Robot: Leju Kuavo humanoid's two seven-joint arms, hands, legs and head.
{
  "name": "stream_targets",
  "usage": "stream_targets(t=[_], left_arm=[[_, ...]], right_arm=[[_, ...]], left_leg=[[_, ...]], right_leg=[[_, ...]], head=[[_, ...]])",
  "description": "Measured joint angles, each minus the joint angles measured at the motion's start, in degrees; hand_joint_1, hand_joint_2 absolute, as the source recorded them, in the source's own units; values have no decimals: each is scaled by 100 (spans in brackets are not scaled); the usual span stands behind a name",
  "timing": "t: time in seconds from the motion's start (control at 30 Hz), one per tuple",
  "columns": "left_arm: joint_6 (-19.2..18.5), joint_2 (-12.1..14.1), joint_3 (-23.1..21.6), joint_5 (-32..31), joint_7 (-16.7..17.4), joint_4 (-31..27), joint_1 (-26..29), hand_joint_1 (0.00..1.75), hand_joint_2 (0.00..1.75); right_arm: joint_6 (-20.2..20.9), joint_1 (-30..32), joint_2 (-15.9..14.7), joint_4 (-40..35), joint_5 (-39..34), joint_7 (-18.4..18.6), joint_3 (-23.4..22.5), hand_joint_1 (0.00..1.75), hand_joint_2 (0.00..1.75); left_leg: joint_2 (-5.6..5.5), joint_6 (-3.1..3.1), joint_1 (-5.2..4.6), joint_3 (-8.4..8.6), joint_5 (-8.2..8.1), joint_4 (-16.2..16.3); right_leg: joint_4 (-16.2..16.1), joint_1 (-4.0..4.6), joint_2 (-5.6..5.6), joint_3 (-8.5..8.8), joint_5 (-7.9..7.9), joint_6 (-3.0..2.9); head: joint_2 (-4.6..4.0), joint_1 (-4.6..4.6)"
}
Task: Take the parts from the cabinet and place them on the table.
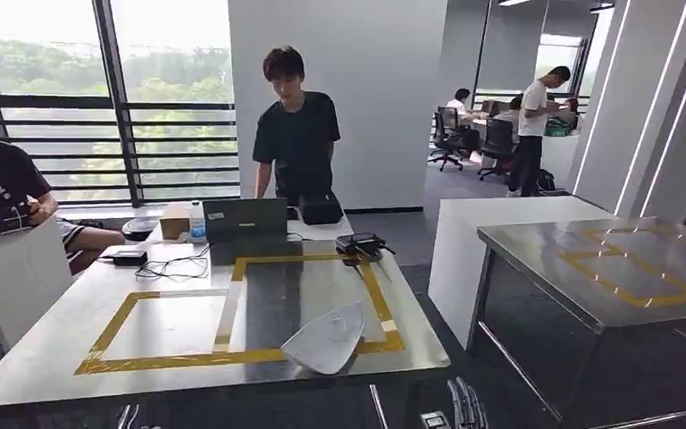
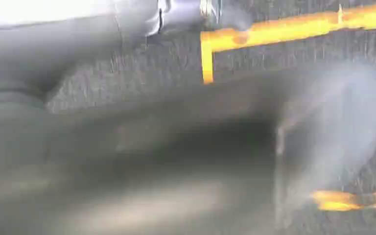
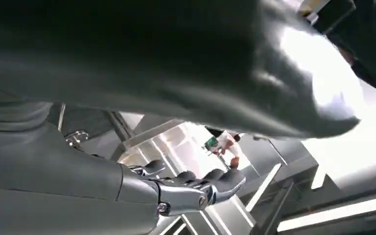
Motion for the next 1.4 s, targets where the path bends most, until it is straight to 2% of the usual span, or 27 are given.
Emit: stream_targets(t=[0.03, 0.07, 0.1, 0.13, 0.2, 0.23, 0.27, 0.37, 0.4, 0.43, 0.47, 0.5, 0.57, 0.63, 0.7, 0.77, 0.9, 0.97, 1.03, 1.07, 1.1, 1.17, 1.2, 1.23, 1.27, 1.3, 1.4], left_arm=[[0, 0, 0, 0, 0, 2, 1, 0, 0], [0, 0, 0, 0, 0, 2, 1, 0, 0], [0, 0, 0, 0, 0, 2, 1, 0, 0], [0, 0, 0, 0, 0, 2, 2, 0, 0], [0, 0, 0, 0, 0, 2, -2, 0, 0], [0, -11, 0, 0, 0, 2, -5, 0, 0], [-2, -13, 0, 0, 0, 2, -9, 0, 0], [0, -26, 0, 0, 0, 4, -5, 0, 0], [0, -24, 0, 0, 0, 4, -1, 0, 0], [0, -9, 0, 0, 0, 2, 5, 0, 0], [0, -11, 0, 0, 0, 4, 4, 0, 0], [0, -11, 0, 0, 0, 4, 3, 0, 0], [0, -9, 0, 2, -4, 4, 9, 0, 0], [2, -7, 0, 2, -7, 4, 19, 0, 0], [9, -7, 0, 2, -17, 2, 22, 0, 0], [17, -7, 0, 2, -26, 2, 20, 0, 0], [123, -20, 0, -13, -52, 9, 99, 0, 0], [168, -9, 0, -28, -50, 7, 115, 0, 0], [203, -9, -2, -81, -29, 7, 166, 0, 0], [219, -9, -7, -118, -9, 7, 194, 0, 0], [225, -9, -15, -122, 9, 7, 224, 0, 0], [225, -26, -42, -144, 50, 15, 275, 0, 0], [225, -31, -52, -177, 72, 20, 285, 0, 0], [225, -31, -74, -205, 96, 22, 286, 0, 0], [227, -33, -87, -232, 133, 20, 289, 0, 0], [227, -37, -94, -243, 160, 20, 292, 0, 0], [230, -42, -138, -297, 253, 24, 316, 0, 0]], right_arm=[[0, -64, -13, 0, -2, -7, -2, 0, 0], [0, -99, -39, 0, -11, -22, -4, 0, 0], [0, -111, -50, 0, -15, -37, -9, 0, 0], [0, -122, -59, -2, -35, -46, -13, 0, 0], [4, -171, -59, -22, -66, -79, -15, 0, 0], [11, -211, -59, -46, -70, -105, -15, 0, 0], [22, -229, -59, -61, -77, -116, -15, 0, 0], [90, -218, -61, -59, -77, 8, -17, 0, 0], [116, -201, -55, -52, -46, 103, -17, 0, 0], [168, -185, -48, -33, 13, 223, -17, 0, 0], [262, -144, -46, 8, 63, 414, -17, 0, 0], [383, -75, -46, 70, 85, 617, -17, 0, 0], [595, 179, -46, 214, 193, 1041, -17, 0, 0], [804, 475, -61, 363, 247, 1447, -17, 0, 0], [958, 787, -112, 461, 245, 1782, -17, 0, 0], [1111, 1026, -171, 542, 223, 2125, -17, 0, 0], [1237, 1581, -370, 741, 219, 2710, -20, 0, 0], [1288, 1855, -476, 822, 180, 2953, -28, 0, 0], [1464, 2049, -572, 885, 51, 3214, -80, 0, 0], [1537, 2142, -606, 920, -18, 3316, -129, 0, 0], [1600, 2238, -647, 949, -55, 3395, -184, 0, 0], [1729, 2387, -743, 988, -96, 3613, -251, 0, 0], [1782, 2444, -789, 992, -120, 3683, -295, 0, 175], [1875, 2478, -824, 1001, -149, 3796, -332, 0, 175], [1965, 2504, -852, 1008, -157, 3886, -352, 0, 175], [2022, 2568, -892, 1012, -157, 3943, -394, 0, 175], [2140, 2764, -951, 1060, -138, 4026, -479, 0, 175]], left_leg=[[6, 7, -10, -78, 60, 3], [9, 10, -17, -160, 120, 4], [9, 6, -19, -233, 179, 6], [9, -4, -21, -296, 230, 6], [7, -37, -24, -384, 323, 6], [14, -64, -15, -411, 369, 2], [14, -109, -10, -415, 417, -19], [11, -242, 28, -384, 593, -155], [10, -274, 16, -411, 606, -168], [6, -268, 10, -484, 401, -77], [3, -261, 5, -557, 23, 228], [4, -275, -1, -650, -296, 642], [5, -302, -3, -767, -614, 1371], [5, -297, -9, -572, -331, 1399], [6, -266, -9, 41, -35, 647], [-7, -213, -58, 553, -428, -157], [-19, -10, -65, 428, -270, -138], [-8, 70, -45, 314, -148, -139], [-3, 76, -50, 141, -10, -134], [0, 74, -50, 41, 63, -130], [0, 66, -48, -54, 133, -126], [8, 25, -28, -222, 253, -113], [11, -4, -10, -298, 310, -104], [11, -40, -1, -348, 371, -97], [9, -90, -10, -389, 422, -92], [15, -134, -6, -351, 472, -140], [10, -262, 0, -342, 622, -225]], right_leg=[[418, 2, 0, -95, -198, 1], [706, 6, 2, -115, -256, -10], [724, 11, 5, -14, -167, -30], [500, 19, 8, 219, 9, -59], [-446, 50, 19, 931, 282, -144], [-936, 77, 29, 1204, 77, -202], [-1052, 111, 27, 1283, 82, -174], [-1109, 164, 37, 1220, 217, -251], [-1228, 85, 21, 1229, 340, -278], [-1265, 97, 3, 1196, 410, -297], [-1272, 94, -5, 1130, 480, -358], [-1266, 99, -6, 1061, 534, -358], [-1249, 127, -31, 913, 641, -367], [-1204, 137, -48, 729, 743, -351], [-1132, 136, -55, 529, 848, -311], [-1046, 161, -59, 420, 906, -256], [-1086, 122, -45, 430, 1054, -106], [-726, 85, 3, 297, 468, -1], [114, 50, 7, 78, -198, 58], [498, 40, 8, 25, -353, 77], [686, 25, 9, 67, -310, 89], [352, 6, 8, 486, 78, 104], [-117, -1, 8, 863, 227, 112], [-682, -12, 9, 1298, 182, 119], [-1204, 25, 23, 1583, -97, 90], [-1122, 57, 48, 1528, -29, -3], [-1191, 69, 33, 1445, 56, -151]], head=[[0, 2], [0, 7], [0, 9], [0, 9], [0, 11], [0, 9], [0, 4], [0, 15], [0, 7], [0, 7], [0, -7], [0, -13], [0, -18], [0, -20], [0, -22], [2, -15], [0, -2], [0, 4], [0, 7], [0, 11], [0, 9], [0, 7], [0, 7], [0, 11], [0, 17], [0, -13], [0, 7]])
